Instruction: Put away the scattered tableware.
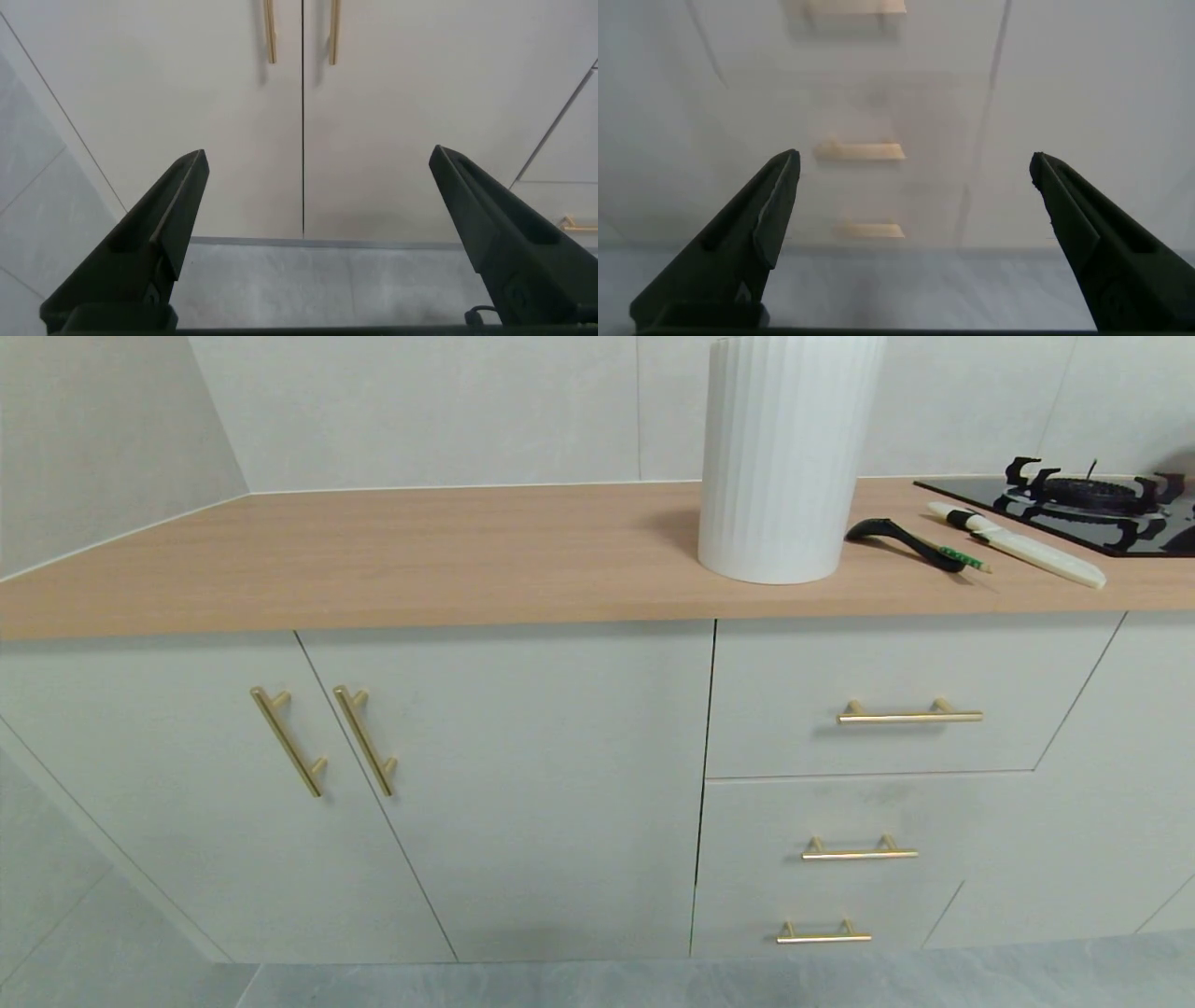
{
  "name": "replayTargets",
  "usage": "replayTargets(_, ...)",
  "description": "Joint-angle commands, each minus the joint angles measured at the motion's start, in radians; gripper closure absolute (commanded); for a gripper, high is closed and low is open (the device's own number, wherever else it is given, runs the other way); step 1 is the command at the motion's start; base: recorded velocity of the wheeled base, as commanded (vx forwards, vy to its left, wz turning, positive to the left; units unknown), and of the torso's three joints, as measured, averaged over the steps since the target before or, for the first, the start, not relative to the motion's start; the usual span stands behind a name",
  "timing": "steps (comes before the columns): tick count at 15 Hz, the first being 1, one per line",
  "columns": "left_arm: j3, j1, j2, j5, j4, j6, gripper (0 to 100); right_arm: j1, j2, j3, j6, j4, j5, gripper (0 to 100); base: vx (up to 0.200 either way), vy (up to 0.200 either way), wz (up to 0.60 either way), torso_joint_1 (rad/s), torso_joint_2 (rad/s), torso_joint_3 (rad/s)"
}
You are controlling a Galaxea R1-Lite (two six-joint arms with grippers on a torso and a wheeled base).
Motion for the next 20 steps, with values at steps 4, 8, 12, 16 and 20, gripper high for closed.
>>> replayTargets(4, 0.000, 0.000, 0.001, 0.000, -0.001, -0.001, 0, 0.060, 0.568, -0.178, -0.015, 0.010, 0.147, 0, 0.000, 0.000, 0.00, 0.000, 0.00, 0.000)
replayTargets(8, 0.000, 0.000, 0.001, 0.000, -0.002, -0.001, 0, 0.142, 1.027, -0.309, 0.022, -0.094, 0.174, 0, 0.000, 0.000, 0.00, 0.000, 0.00, 0.000)
replayTargets(12, 0.000, 0.000, 0.001, 0.000, -0.001, -0.001, 0, 0.157, 1.542, -0.344, 0.024, -0.444, 0.167, 0, 0.000, 0.000, 0.00, 0.000, 0.00, 0.000)
replayTargets(16, 0.000, 0.000, 0.001, 0.000, -0.002, -0.001, 0, 0.157, 1.927, -0.344, 0.022, -0.774, 0.075, 0, 0.000, 0.000, 0.00, 0.000, 0.00, 0.000)
replayTargets(20, 0.000, 0.000, 0.001, 0.000, -0.001, -0.001, 0, 0.157, 2.140, -0.324, 0.027, -1.146, -0.089, 0, 0.000, 0.000, 0.00, 0.000, 0.00, 0.000)
